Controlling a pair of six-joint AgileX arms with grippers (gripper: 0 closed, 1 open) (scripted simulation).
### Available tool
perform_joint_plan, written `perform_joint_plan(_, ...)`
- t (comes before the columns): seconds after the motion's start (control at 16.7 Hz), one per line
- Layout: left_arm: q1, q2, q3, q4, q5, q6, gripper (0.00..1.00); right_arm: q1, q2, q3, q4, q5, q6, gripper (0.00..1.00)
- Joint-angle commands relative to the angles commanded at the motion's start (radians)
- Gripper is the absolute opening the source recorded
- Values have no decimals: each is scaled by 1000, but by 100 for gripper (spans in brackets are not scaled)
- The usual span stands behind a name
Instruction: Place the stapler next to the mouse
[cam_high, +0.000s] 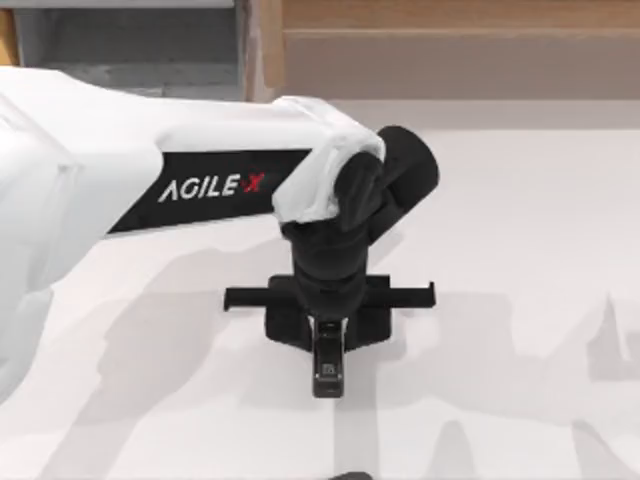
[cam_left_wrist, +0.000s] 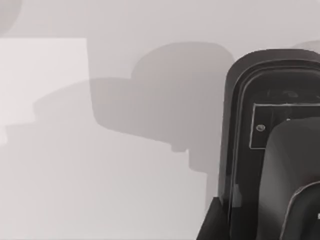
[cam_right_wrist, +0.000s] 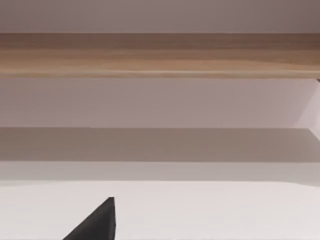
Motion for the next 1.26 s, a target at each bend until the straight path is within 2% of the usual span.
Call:
perform_joint_plan(0.12,0,0,0,0,0,0,0,0,0,0,0,0,0,100)
perform_joint_plan(0.9,0,0,0,0,0,0,98,0,0,0,0,0,0,100)
perform_joint_plan(1.26,0,0,0,0,0,0,100,0,0,0,0,0,0,100)
